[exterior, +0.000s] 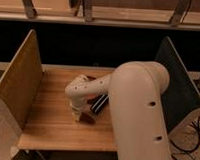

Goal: Place the pepper in the ceramic cup

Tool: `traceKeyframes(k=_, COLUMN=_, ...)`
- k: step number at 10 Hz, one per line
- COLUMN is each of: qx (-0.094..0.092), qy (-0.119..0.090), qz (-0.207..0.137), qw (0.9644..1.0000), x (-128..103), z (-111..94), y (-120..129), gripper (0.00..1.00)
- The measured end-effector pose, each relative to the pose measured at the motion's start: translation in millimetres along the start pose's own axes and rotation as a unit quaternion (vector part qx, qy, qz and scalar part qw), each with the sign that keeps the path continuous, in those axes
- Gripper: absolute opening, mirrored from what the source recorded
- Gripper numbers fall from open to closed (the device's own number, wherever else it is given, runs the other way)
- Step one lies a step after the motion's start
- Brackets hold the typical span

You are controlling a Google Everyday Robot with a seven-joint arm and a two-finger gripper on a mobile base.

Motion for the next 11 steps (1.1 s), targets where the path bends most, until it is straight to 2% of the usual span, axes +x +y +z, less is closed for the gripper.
traceKeyframes(k=2, qx=-0.006, qy=0.0, qz=0.009, qw=0.9999, x=-5.5, z=-4.4, y=7.1, gripper=0.02)
traceKeyframes(k=3, qx=0.0, qy=-0.008, qz=0.019, qw=0.9998, x=-10.9, z=-12.4, y=2.6, gripper=0.02)
traceKeyframes(k=5, qx=0.03, qy=-0.03, qz=0.056, qw=0.9975, x=-20.8, z=-40.4, y=-19.3, gripper=0.02)
traceKeyframes(k=6, qx=0.053, qy=-0.055, qz=0.085, qw=0.9935, x=-25.5, z=-61.1, y=-38.7, gripper=0.02)
traceKeyframes(k=8, qx=0.092, qy=-0.113, qz=0.153, qw=0.9774, x=-21.0, z=-102.7, y=-77.6, gripper=0.02)
traceKeyframes(k=9, qx=0.106, qy=-0.141, qz=0.182, qw=0.9673, x=-12.6, z=-120.0, y=-93.1, gripper=0.02)
traceKeyframes(k=11, qx=0.129, qy=-0.179, qz=0.211, qw=0.9522, x=11.8, z=-143.2, y=-114.3, gripper=0.02)
